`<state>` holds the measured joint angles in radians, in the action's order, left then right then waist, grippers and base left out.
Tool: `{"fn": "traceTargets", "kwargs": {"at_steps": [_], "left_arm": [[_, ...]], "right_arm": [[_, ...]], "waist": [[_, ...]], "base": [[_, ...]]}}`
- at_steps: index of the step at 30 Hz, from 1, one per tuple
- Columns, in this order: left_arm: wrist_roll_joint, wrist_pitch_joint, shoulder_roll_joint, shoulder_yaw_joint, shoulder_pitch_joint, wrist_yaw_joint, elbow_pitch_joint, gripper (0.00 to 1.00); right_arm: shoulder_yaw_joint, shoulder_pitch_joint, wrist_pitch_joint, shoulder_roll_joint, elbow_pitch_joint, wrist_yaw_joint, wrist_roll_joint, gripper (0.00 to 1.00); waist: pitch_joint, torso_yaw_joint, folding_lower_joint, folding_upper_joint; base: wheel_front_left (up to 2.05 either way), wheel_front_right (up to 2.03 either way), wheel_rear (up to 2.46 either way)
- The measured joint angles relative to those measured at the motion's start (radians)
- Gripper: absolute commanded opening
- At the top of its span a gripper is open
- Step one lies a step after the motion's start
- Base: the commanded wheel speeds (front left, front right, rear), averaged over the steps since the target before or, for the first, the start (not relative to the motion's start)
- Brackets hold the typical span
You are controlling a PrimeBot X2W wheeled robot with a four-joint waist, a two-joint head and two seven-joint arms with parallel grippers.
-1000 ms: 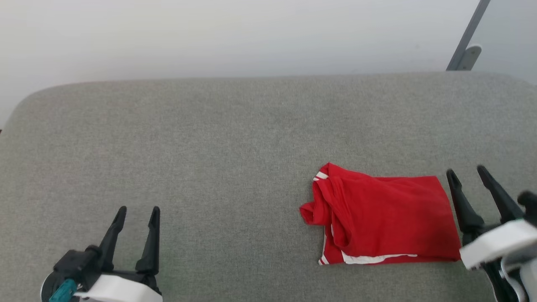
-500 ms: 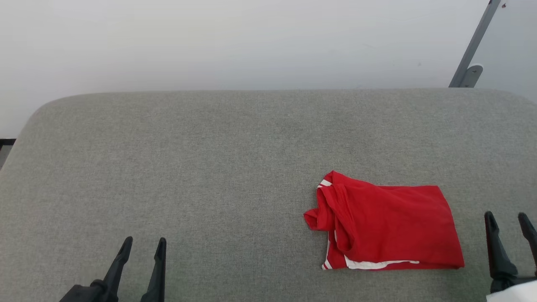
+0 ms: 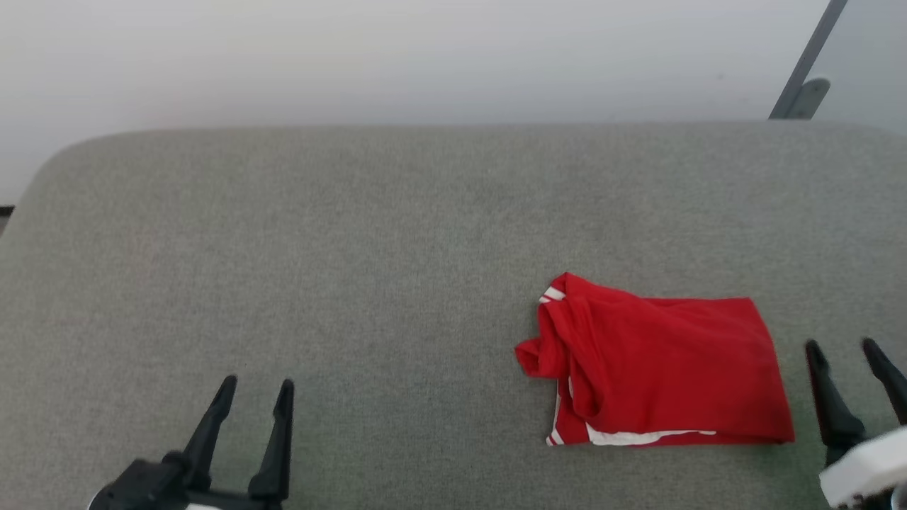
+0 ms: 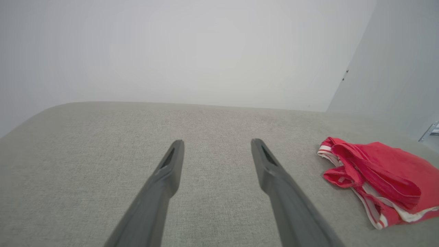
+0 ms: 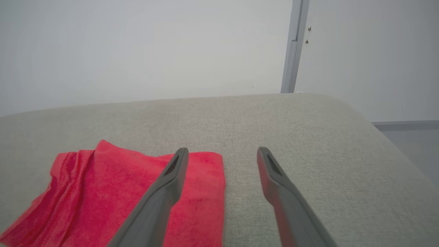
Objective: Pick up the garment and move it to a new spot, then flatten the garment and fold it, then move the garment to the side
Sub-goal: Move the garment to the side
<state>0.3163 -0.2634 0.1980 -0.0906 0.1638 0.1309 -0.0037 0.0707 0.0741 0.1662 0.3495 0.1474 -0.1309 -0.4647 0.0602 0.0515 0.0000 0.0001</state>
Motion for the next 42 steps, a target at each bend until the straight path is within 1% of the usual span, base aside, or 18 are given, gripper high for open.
{"fn": "traceTargets", "kwargs": {"at_steps": [4,5,6,10,12,15,18,20,21,22,23,24,25,29,33,37,42], "left_arm": [[0.008,0.0,0.012,-0.031,-0.054,0.0,0.01,1.0],[0.01,0.0,0.019,-0.036,-0.088,0.0,0.013,1.0],[0.011,0.0,0.02,-0.038,-0.105,0.0,0.016,1.0],[0.027,0.0,0.017,-0.043,-0.155,0.0,0.025,1.0],[0.028,0.0,0.016,-0.049,-0.173,0.0,0.03,1.0],[0.028,0.0,0.013,-0.061,-0.203,0.0,0.035,1.0],[0.027,0.0,0.009,-0.076,-0.23,0.0,0.042,1.0],[0.027,0.0,0.01,-0.084,-0.246,0.0,0.048,1.0],[0.027,0.0,0.01,-0.087,-0.253,0.0,0.05,1.0],[0.027,0.0,0.012,-0.088,-0.258,0.0,0.052,1.0],[0.027,0.0,0.013,-0.088,-0.261,0.0,0.054,1.0],[0.027,0.0,0.016,-0.088,-0.263,0.0,0.056,1.0],[0.026,0.0,0.02,-0.087,-0.266,0.0,0.057,1.0],[0.019,0.0,0.029,-0.075,-0.278,0.0,0.057,1.0],[0.017,0.0,0.049,-0.072,-0.279,0.0,0.058,1.0],[0.008,0.0,0.076,-0.083,-0.307,0.0,0.048,1.0],[0.008,0.0,0.118,-0.122,-0.404,0.0,0.036,1.0]], "right_arm": [[-0.054,-0.082,-0.13,0.067,0.016,0.0,-0.019,1.0],[-0.092,-0.12,-0.224,0.124,0.021,0.0,-0.027,1.0],[-0.104,-0.137,-0.269,0.151,0.024,0.0,-0.033,1.0],[-0.174,-0.201,-0.48,0.238,0.021,0.0,-0.1,1.0],[-0.208,-0.226,-0.575,0.276,0.006,0.0,-0.154,1.0],[-0.23,-0.259,-0.706,0.32,0.006,0.0,-0.216,1.0],[-0.237,-0.293,-0.802,0.336,0.016,0.0,-0.243,1.0],[-0.241,-0.311,-0.825,0.335,0.012,0.0,-0.246,1.0],[-0.244,-0.318,-0.833,0.331,0.011,0.0,-0.249,0.88],[-0.245,-0.326,-0.837,0.325,0.009,0.0,-0.253,0.45],[-0.246,-0.331,-0.841,0.321,0.008,0.0,-0.258,0.18],[-0.248,-0.335,-0.844,0.318,0.007,0.0,-0.258,0.18],[-0.25,-0.338,-0.844,0.314,0.004,0.0,-0.258,0.0],[-0.237,-0.346,-0.791,0.279,0.011,-0.001,-0.249,0.0],[-0.214,-0.353,-0.723,0.252,0.036,-0.005,-0.229,0.0],[-0.139,-0.351,-0.676,0.269,0.085,-0.003,-0.218,0.0],[-0.007,-0.352,-0.607,0.307,0.165,-0.002,-0.189,0.0]], "waist": [[0.046,0.006,0.0,0.0],[0.074,0.011,0.0,0.0],[0.089,0.014,0.0,0.0],[0.149,0.027,0.0,0.0],[0.177,0.035,0.0,0.0],[0.216,0.046,0.0,0.0],[0.251,0.059,0.0,-0.0001],[0.271,0.067,0.0,0.0],[0.279,0.07,0.0,0.0],[0.287,0.073,0.0,0.0],[0.292,0.075,0.0,0.0],[0.296,0.075,0.0,0.0],[0.298,0.072,0.0,0.0],[0.299,0.047,0.0,0.0],[0.299,0.001,0.0,0.0],[0.309,-0.055,0.0,0.0],[0.348,-0.115,0.0,-0.0001]], "base": [[0.0,0.0,0.0],[0.0,0.0,0.0],[0.0,0.0,0.0],[0.0,0.0,0.0],[0.0,0.0,0.0],[0.0,0.0,0.0],[0.0,0.0,0.0],[0.0,0.0,0.0],[0.0,0.0,0.0],[0.0,0.0,0.0],[0.0,0.0,0.0],[0.0,0.0,0.0],[0.0,0.0,0.0],[0.0,0.0,0.0],[0.0,0.0,0.0],[0.0,0.0,0.0],[0.0,0.0,0.0]]}}
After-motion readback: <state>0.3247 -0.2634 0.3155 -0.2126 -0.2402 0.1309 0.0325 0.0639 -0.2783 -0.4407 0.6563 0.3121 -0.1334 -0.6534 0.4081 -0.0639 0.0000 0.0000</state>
